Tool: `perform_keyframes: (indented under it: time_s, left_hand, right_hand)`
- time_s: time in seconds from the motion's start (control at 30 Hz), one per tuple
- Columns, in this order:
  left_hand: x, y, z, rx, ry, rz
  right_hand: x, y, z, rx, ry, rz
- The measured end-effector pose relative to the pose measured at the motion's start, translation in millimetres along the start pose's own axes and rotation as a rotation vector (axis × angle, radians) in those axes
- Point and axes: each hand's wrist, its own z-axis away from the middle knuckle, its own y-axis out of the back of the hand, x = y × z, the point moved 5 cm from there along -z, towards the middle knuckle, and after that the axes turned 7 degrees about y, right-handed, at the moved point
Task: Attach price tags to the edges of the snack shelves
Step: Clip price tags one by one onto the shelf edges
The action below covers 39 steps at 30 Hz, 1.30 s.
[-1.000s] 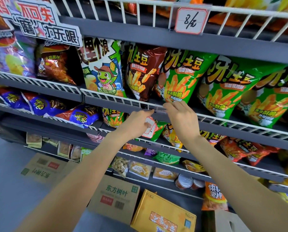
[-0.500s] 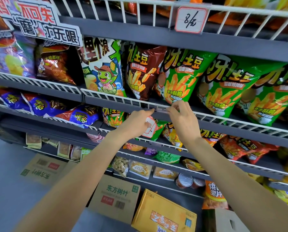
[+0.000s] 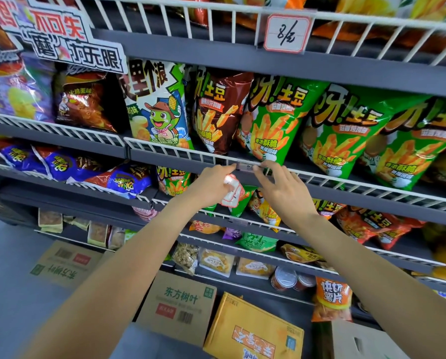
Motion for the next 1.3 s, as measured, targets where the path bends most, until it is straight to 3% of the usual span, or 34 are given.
perform_keyframes:
  time_s: [0.1, 0.27, 0.37, 0.53, 0.7, 0.97, 1.3]
  left_hand:
    - [5.9, 1.3, -0.1, 0.096, 0.052, 0.094]
    - [8.2, 2.1, 4.0, 0.255, 0.102, 0.251]
    - [3.1, 6.8, 17.9, 0.313, 0.119, 0.43]
    - [-3.6, 9.8, 51.4, 0.312, 0.109, 0.595]
    - [-29.9, 28.3, 86.8, 0.372, 0.122, 0.625]
    - [-130.0, 97.9, 133.7, 0.43, 0.115, 0.581]
    - [-293.1, 203.1, 151.8, 0.418, 0.042, 0.387]
  right_hand:
    - [0.3, 0.9, 3.3, 0.001, 0.089, 0.165]
    - [-0.4, 12.7, -5.0, -0.052, 0.099, 0.128]
    - [-2.7, 22.3, -6.8, -0.096, 0.012, -0.185]
    - [-24.6, 45.8, -18.1, -0.052, -0.243, -0.992]
    - [-66.0, 58.7, -34.2, -0.054, -0.189, -1.135]
    - [-174.3, 60.0, -97.7, -0.192, -0.058, -1.197]
    - [-330.0, 26.8, -198.2, -0.138, -0.233, -1.399]
